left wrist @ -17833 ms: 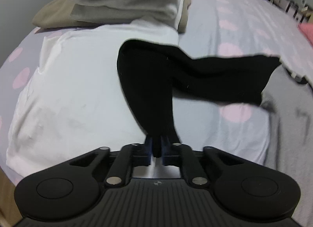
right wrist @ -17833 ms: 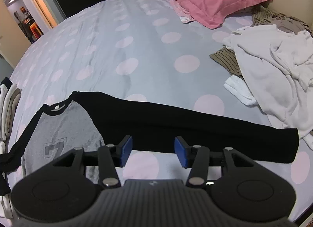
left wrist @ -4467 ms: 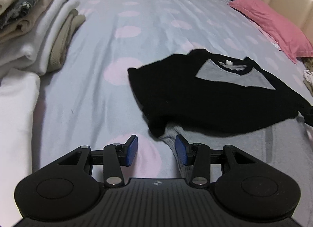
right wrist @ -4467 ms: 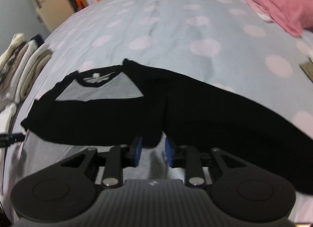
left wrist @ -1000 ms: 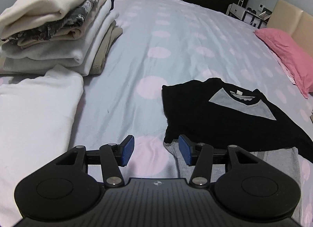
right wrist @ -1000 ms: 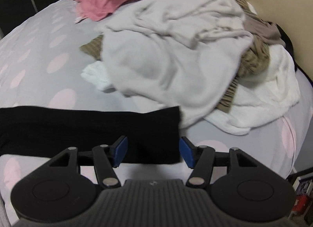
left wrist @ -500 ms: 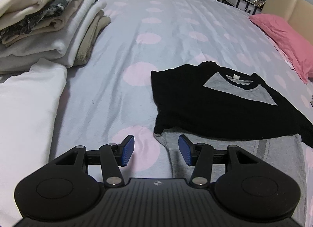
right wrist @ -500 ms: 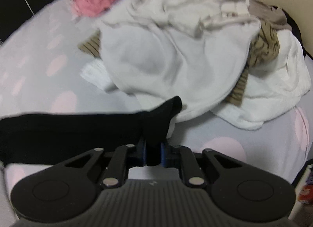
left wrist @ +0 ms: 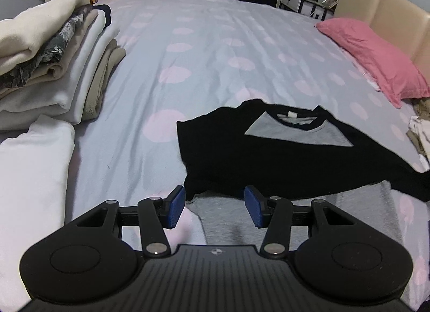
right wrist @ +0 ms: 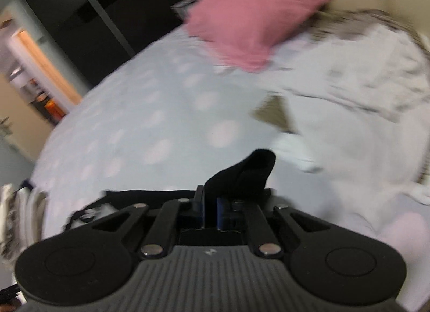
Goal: Fold clothes
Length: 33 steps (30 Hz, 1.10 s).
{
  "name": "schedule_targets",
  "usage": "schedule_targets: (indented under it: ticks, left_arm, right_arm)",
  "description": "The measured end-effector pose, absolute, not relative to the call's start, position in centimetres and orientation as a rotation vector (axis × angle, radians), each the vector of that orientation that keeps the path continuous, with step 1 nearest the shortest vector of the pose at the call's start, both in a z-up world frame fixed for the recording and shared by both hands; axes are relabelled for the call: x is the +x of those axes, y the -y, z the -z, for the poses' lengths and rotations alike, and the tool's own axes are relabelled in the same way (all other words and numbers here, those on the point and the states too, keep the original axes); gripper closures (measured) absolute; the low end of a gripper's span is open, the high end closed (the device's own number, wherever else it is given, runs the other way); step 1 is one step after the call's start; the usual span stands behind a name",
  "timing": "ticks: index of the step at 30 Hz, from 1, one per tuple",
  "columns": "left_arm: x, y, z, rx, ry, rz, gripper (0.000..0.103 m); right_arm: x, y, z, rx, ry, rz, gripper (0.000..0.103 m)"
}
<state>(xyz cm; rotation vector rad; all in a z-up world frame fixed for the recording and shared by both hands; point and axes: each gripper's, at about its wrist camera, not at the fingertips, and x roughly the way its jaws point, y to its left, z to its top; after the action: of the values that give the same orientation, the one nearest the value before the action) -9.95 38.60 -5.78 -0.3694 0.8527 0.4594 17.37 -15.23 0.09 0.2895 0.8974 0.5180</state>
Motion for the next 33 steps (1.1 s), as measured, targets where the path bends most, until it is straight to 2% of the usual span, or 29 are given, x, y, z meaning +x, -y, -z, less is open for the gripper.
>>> schedule_targets:
  ticks: [8, 10, 20, 23, 28, 33]
  left_arm:
    - [-9.8, -38.8, 5.1, -0.418, -0.839, -0.417, 0.058]
    - [-9.6, -38.6, 5.1, -0.431, -0.84, -0.388, 0.062]
    - [-7.3, -35.7, 5.6, -0.432, -0.843, -0.284, 0.062]
    - [-6.2, -34.7, 5.9, -0.437, -0.856, -0.258, 0.062]
    - [-3.8, -33.1, 6.5, -0.46, -0.863, -0.203, 0.062]
    - [-1.2, -31.4, 7.9, -0.464, -0.893, -0.168, 0.061]
  right_arm:
    - [12.6, 2.1, -1.2, 0.214, -0.955, -0.772, 0.094]
    - [11.1, -1.3, -0.3, 0.173, -0.991, -0.827, 0.094]
    - [6.4, -12.8, 7.0, -0.133, -1.111, -0.957, 0.093]
    - [6.5, -13.7, 8.2, -0.15, -1.137, -0.96, 0.086]
    - [7.0, -12.6, 7.2, -0.129, -1.124, -0.974, 0.065]
    - [8.4, -10.0, 6.5, -0.065, -1.111, -0.925, 0.061]
